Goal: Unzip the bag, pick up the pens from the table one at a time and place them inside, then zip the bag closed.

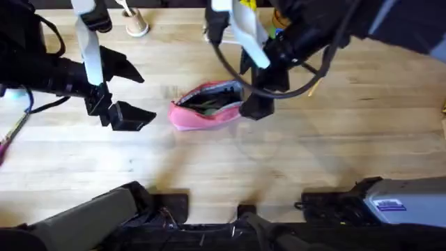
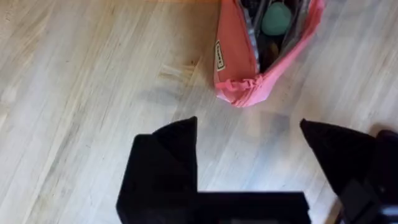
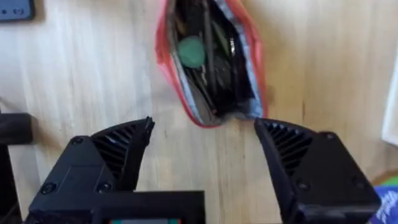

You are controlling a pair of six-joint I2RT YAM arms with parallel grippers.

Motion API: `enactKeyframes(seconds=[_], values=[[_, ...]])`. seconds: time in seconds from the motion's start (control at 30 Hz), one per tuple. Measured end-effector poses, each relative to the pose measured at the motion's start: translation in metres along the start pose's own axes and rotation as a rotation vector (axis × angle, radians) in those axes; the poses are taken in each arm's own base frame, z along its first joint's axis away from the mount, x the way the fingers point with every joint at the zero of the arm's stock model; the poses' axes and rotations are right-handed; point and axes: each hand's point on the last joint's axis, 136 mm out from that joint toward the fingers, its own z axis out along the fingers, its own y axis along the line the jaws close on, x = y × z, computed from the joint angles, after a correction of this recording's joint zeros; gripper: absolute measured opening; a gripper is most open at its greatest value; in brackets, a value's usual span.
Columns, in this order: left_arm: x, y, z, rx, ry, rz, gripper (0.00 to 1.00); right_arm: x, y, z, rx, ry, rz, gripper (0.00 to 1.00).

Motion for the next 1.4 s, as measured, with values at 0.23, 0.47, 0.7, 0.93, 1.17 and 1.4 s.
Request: enactKeyframes(seconds=[0.23,0.47,0.7,0.93,1.17,1.4], values=[[0.000,0.000,0.000,0.000,0.000,0.000,0.977,0.058,-0.052,-0.067,0.206,-0.005,0.278,0.998],[0.000,0.000,0.000,0.000,0.000,0.000,0.977,0.134,-0.100,-0.091,0.339,0.017,0.675,0.998],[0.000,0.000,0.000,0.000,0.000,0.000,0.977,0.180,-0.122,-0.104,0.508,0.060,1.058,0.998],[0.000,0.000,0.000,0.000,0.000,0.000,0.979,0.215,-0.122,-0.120,0.737,0.089,1.519,0.998],[0.000,0.000,0.000,0.000,0.000,0.000,0.979,0.219,-0.122,-0.123,0.797,0.005,1.768,0.998],[0.000,0.000,0.000,0.000,0.000,0.000,0.979,0.230,-0.123,-0.108,0.811,0.026,1.829,0.998]])
